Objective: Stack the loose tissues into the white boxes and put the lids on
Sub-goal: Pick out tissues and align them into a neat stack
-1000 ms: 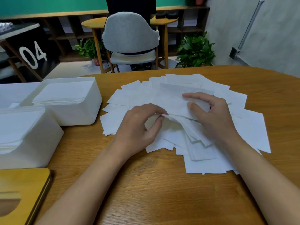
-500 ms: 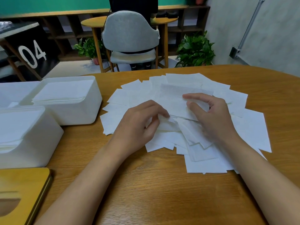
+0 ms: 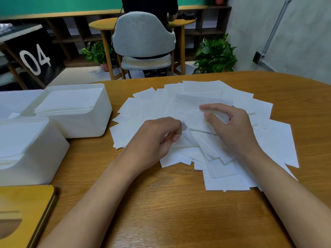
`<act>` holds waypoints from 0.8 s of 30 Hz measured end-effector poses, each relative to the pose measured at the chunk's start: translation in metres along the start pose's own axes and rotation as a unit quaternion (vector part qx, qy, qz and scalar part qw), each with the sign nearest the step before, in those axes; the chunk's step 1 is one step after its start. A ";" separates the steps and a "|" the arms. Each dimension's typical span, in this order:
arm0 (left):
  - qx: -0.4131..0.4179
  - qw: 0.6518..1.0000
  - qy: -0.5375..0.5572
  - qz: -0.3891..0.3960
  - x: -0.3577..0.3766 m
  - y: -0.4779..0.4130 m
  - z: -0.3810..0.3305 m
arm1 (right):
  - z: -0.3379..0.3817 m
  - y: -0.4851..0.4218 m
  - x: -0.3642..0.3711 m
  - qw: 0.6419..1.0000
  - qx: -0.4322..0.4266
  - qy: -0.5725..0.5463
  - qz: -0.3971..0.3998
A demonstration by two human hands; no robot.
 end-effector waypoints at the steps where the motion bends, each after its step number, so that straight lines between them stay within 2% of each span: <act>1: 0.000 1.000 0.008 0.010 0.001 0.000 0.001 | 0.000 0.000 0.000 1.000 0.000 0.001 0.000; 7: -0.040 0.998 0.035 0.022 0.002 0.000 0.001 | 0.003 0.001 0.000 1.000 -0.004 -0.005 0.022; 10: -0.051 0.991 0.120 -0.033 -0.005 0.000 -0.006 | 0.008 0.002 0.001 0.998 -0.014 -0.043 0.043; 13: -0.073 0.969 0.216 -0.091 -0.013 0.000 -0.004 | 0.012 0.002 0.000 0.991 -0.023 -0.121 0.058; 16: -0.074 0.957 0.241 -0.143 -0.020 0.001 -0.004 | 0.013 0.002 -0.001 0.987 -0.031 -0.147 0.064; 18: -0.072 0.943 0.271 -0.179 -0.025 0.002 -0.003 | 0.012 0.002 0.000 0.987 -0.029 -0.147 0.065; 21: -0.082 0.898 0.374 -0.216 -0.030 0.002 0.006 | 0.009 0.002 0.001 0.982 -0.029 -0.169 0.076; 23: -0.098 0.872 0.424 -0.224 -0.030 0.001 0.013 | 0.010 0.003 0.002 0.974 -0.032 -0.205 0.089; 24: -0.112 0.869 0.426 -0.224 -0.028 0.001 0.014 | 0.011 0.004 0.003 0.968 -0.030 -0.230 0.093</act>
Point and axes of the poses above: each hand's wrist, its own y-axis away from the middle knuckle, its own x-axis out of the palm, z = x × y, the point moved 2 cm from there along -y, towards the middle knuckle, and after that the axes turned 9 degrees about z, right-handed, at the moved point
